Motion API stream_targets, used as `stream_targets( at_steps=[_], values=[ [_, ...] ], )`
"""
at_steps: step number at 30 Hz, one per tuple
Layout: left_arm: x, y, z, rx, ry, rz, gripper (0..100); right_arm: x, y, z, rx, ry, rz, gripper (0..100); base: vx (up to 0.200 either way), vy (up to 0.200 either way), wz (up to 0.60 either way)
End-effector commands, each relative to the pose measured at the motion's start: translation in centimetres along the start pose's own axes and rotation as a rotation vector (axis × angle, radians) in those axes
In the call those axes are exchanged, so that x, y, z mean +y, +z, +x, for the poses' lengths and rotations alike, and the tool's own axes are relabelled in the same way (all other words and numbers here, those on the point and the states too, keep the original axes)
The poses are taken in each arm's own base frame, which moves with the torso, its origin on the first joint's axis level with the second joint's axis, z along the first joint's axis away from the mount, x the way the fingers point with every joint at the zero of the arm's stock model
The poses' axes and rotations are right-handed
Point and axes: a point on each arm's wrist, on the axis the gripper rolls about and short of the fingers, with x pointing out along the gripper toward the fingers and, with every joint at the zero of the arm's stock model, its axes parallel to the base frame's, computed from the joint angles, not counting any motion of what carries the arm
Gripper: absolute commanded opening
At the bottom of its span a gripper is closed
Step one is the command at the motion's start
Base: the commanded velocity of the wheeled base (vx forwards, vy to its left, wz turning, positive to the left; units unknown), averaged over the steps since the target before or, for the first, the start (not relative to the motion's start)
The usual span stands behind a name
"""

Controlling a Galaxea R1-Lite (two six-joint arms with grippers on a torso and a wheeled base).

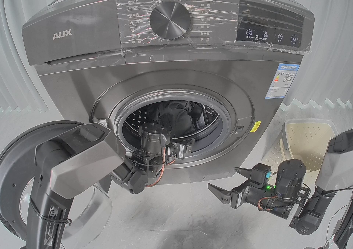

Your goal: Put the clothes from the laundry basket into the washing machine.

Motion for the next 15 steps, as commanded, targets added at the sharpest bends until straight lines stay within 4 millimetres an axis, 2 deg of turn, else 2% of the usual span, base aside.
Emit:
stream_targets(
  at_steps=[1, 3, 4, 8, 12, 15],
  values=[
    [1.7, -3.5, 3.2, 0.053, 0.044, 0.009, 100, -0.1, 0.0, 0.0, 0.001, -0.003, 0.002, 100, 0.0, 0.0, 0.0],
    [2.3, -3.8, 4.0, 0.052, 0.056, 0.02, 100, -0.1, -0.1, 0.1, 0.002, -0.004, 0.002, 100, 0.0, 0.0, 0.0],
    [2.8, -3.9, 4.4, 0.044, 0.066, 0.03, 0, -0.1, -0.1, 0.0, 0.004, -0.004, 0.002, 100, 0.0, 0.0, 0.0],
    [3.0, -3.7, 5.6, -0.008, 0.078, 0.024, 0, -0.1, -0.1, 0.0, 0.004, -0.002, 0.006, 100, 0.0, 0.0, 0.0],
    [3.1, -1.5, 7.7, -0.168, 0.105, 0.0, 0, 0.0, -0.1, 0.0, 0.006, -0.001, 0.006, 100, 0.0, 0.0, 0.0],
    [3.8, -0.2, 8.5, -0.233, 0.13, -0.005, 0, 0.0, -0.1, 0.0, 0.006, 0.0, 0.005, 100, 0.0, 0.0, 0.0]
  ],
)
